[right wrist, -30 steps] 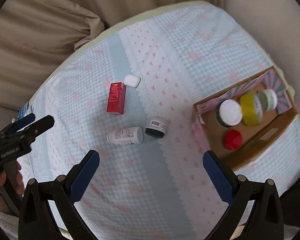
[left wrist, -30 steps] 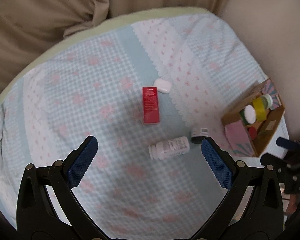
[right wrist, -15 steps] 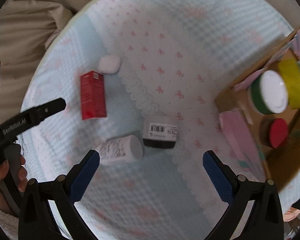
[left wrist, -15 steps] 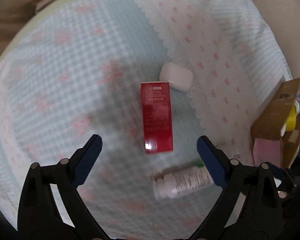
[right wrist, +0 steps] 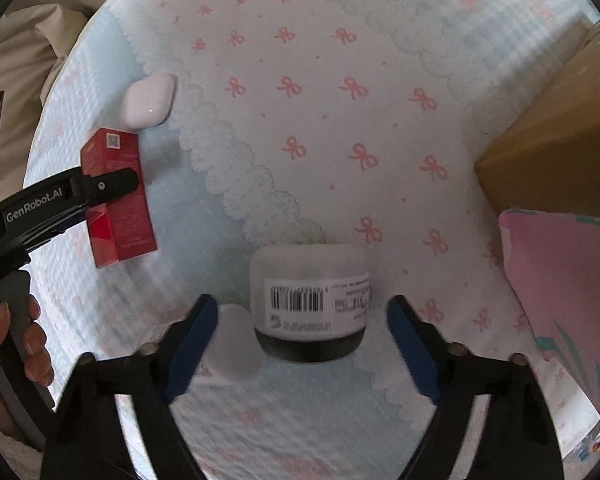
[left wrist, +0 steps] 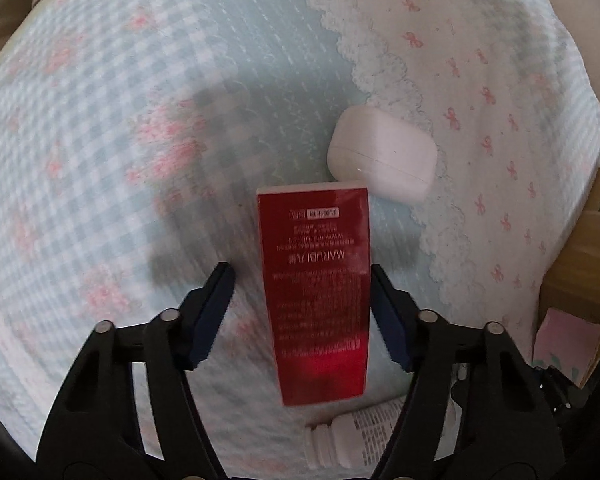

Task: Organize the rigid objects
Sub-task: 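Grasp the red box with the left tool while the right tool grasps the black-lidded jar, then carry the red box and black-lidded jar into the box and release them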

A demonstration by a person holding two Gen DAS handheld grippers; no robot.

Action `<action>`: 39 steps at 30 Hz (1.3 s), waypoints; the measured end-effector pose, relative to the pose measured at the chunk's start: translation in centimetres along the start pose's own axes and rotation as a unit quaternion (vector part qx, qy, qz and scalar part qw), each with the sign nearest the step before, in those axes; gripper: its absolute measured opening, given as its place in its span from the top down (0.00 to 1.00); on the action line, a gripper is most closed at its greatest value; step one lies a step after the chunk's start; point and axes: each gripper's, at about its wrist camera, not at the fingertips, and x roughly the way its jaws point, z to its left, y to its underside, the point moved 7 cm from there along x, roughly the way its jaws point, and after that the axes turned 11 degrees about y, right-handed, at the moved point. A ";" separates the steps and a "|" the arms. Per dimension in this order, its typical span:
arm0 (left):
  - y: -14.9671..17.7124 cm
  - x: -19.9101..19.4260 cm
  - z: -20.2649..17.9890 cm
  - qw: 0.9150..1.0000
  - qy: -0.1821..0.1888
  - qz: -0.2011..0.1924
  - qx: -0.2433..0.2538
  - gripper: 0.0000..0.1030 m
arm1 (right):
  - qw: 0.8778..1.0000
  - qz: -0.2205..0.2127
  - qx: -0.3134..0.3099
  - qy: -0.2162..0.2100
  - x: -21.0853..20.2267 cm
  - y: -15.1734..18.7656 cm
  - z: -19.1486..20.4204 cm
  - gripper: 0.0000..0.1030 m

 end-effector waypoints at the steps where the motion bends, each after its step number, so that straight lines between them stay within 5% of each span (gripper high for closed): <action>1: 0.0 0.2 0.0 1.000 -0.005 0.002 0.001 0.45 | 1.000 0.004 -0.001 0.000 0.3 -0.1 0.0 0.30; 6: 0.0 0.5 -0.9 1.000 -0.015 -0.009 0.022 0.53 | 1.000 0.019 -0.008 0.000 1.6 -0.2 -0.1 0.49; 8: 0.0 0.6 -1.8 0.999 -0.016 -0.010 0.033 0.59 | 1.000 0.021 -0.012 -0.001 1.8 -0.1 -0.3 0.49; 22: -0.4 -0.6 -4.4 0.999 -0.007 -0.023 0.025 0.62 | 0.999 0.017 -0.026 -0.007 0.1 -0.2 -1.5 0.49; 39: 4.9 -12.1 -7.1 0.995 0.032 -0.096 0.020 0.62 | 0.998 -0.041 -0.033 -0.036 -8.2 2.3 -3.6 0.49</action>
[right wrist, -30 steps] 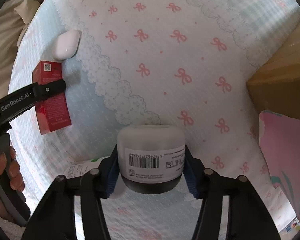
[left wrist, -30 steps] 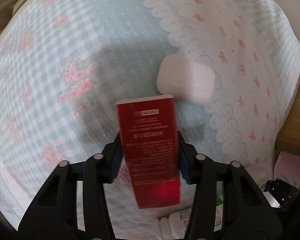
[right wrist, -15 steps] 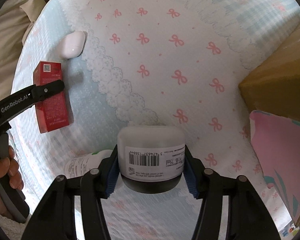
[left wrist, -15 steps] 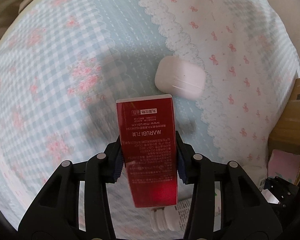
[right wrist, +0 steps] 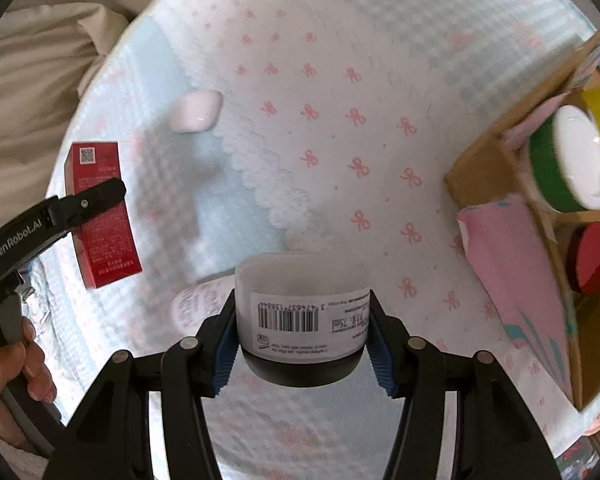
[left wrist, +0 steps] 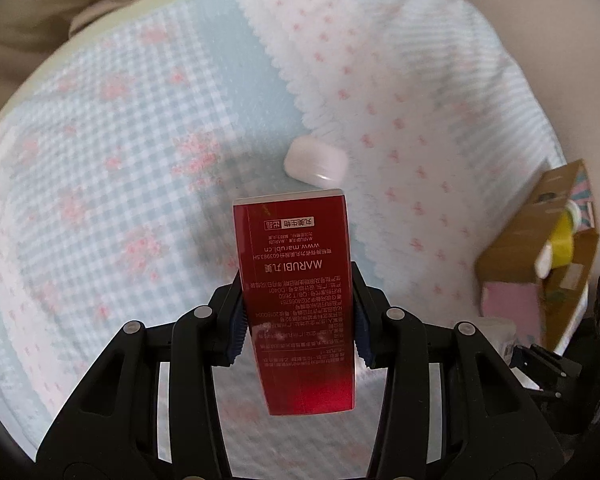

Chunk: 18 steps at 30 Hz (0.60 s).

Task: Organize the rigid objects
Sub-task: 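Carry the red box and black-lidded jar into the box and release them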

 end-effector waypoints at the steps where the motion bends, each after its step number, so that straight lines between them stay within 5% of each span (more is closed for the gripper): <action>1: 0.6 -0.9 0.1 1.000 0.002 -0.003 0.002 0.62 | 1.000 -0.006 0.001 -0.003 -0.8 0.2 -0.1 0.49; 18: 5.4 -12.3 -13.8 0.994 0.071 -0.062 0.047 0.62 | 0.992 -0.121 0.016 -0.022 -18.6 5.5 -6.3 0.49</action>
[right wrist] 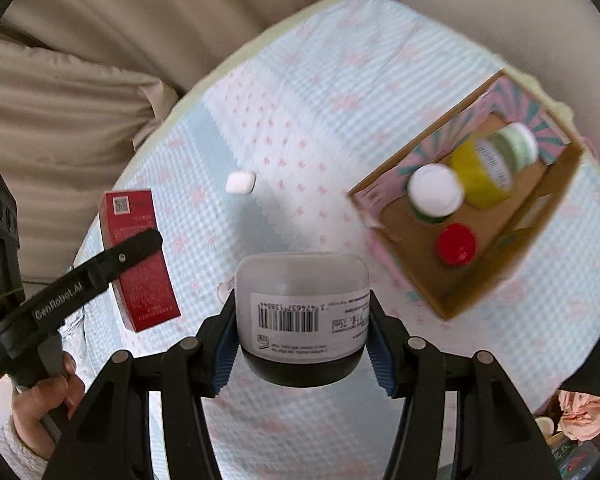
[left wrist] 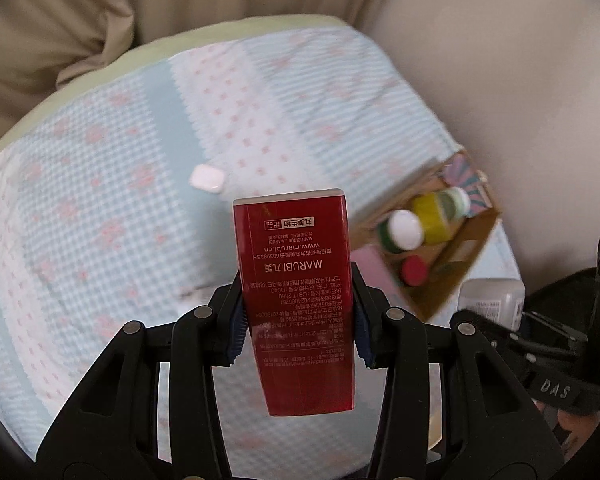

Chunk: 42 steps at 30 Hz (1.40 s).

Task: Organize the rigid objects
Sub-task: 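Carry the red box and black-lidded jar into the box and release them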

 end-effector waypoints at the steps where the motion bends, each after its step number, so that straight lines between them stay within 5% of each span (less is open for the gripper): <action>1: 0.1 -0.2 -0.9 1.000 0.003 -0.003 0.002 0.62 | 1.000 -0.005 0.002 0.001 -0.6 -0.1 -0.6 0.49; 10: 0.2 0.9 -9.0 0.999 0.023 -0.030 -0.009 0.62 | 0.999 -0.039 0.004 0.010 -4.3 -2.3 -7.9 0.49; 18: 0.9 6.6 -13.6 0.996 0.020 -0.040 -0.078 0.62 | 0.998 -0.017 -0.054 0.022 -3.7 -5.7 -15.2 0.49; 30: 0.0 18.1 -16.7 0.987 0.013 -0.026 -0.156 0.62 | 0.987 0.055 -0.149 0.028 3.9 -10.7 -22.3 0.49; 42: -1.2 25.9 -18.0 0.990 -0.021 -0.001 -0.143 0.62 | 0.973 0.128 -0.193 0.021 11.4 -12.1 -25.0 0.49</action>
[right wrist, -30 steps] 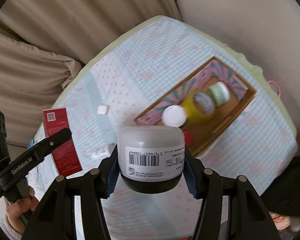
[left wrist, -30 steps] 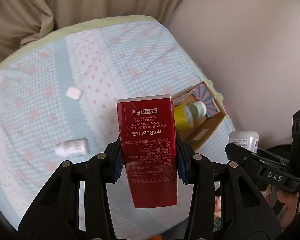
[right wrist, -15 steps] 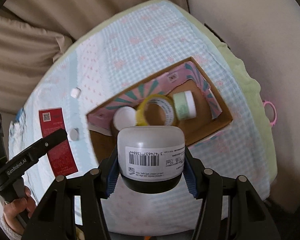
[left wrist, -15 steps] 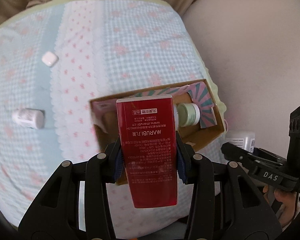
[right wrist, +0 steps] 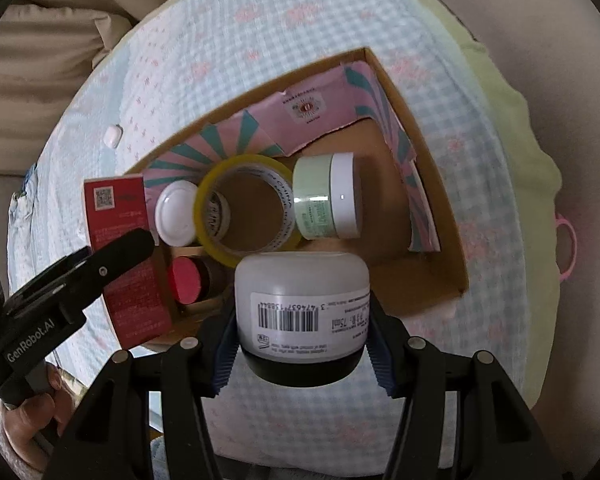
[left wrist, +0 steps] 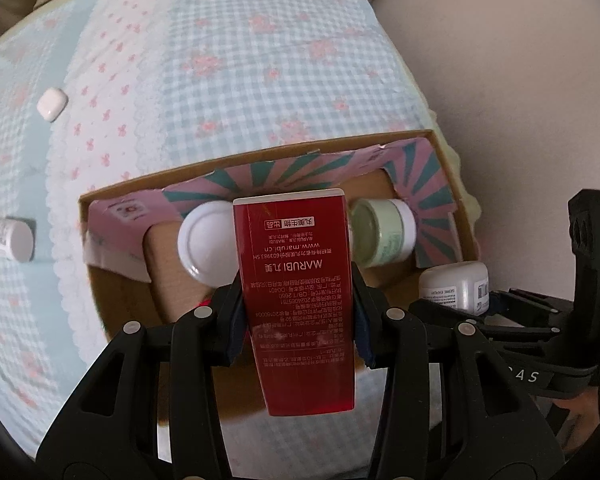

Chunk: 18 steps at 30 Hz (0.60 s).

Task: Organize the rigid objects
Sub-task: 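Carry the red box and black-lidded jar into the box and release them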

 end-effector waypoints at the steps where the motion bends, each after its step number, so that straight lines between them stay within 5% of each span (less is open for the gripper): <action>1: -0.1 0.2 0.1 1.000 -0.002 0.000 0.001 0.62 | 1.000 0.002 -0.001 -0.002 0.3 -0.1 -0.1 0.49; 8: -0.4 1.7 0.4 1.000 -0.017 -0.004 0.006 0.60 | 1.000 0.013 0.001 -0.020 1.8 -1.2 -0.4 0.49; 10: -0.6 1.6 0.5 1.000 -0.013 -0.010 0.004 0.33 | 1.000 0.015 0.003 -0.027 2.0 -1.5 -0.3 0.49; 11: -0.7 1.3 0.4 1.000 -0.010 -0.011 0.005 0.00 | 0.999 0.013 0.005 -0.030 2.0 -1.8 -0.2 0.49; 12: -0.9 0.8 0.4 1.000 -0.009 -0.018 0.007 0.00 | 0.999 0.011 0.007 -0.032 2.0 -1.9 -0.2 0.49; 13: -1.0 0.4 0.4 1.000 -0.005 -0.019 0.009 0.00 | 0.999 0.011 0.010 -0.033 2.0 -2.0 -0.1 0.38; 14: -0.9 0.1 0.5 1.000 0.002 -0.017 0.011 0.00 | 0.999 0.013 0.018 -0.035 1.8 -1.9 -0.3 0.11; 15: -0.8 -0.2 0.7 1.000 0.004 -0.014 0.012 0.00 | 0.999 0.016 0.027 -0.036 1.7 -1.7 -0.6 0.00; 18: -0.4 -1.2 1.7 1.000 -0.008 -0.008 0.019 0.00 | 0.997 0.008 0.052 -0.057 1.0 -1.3 -1.3 0.00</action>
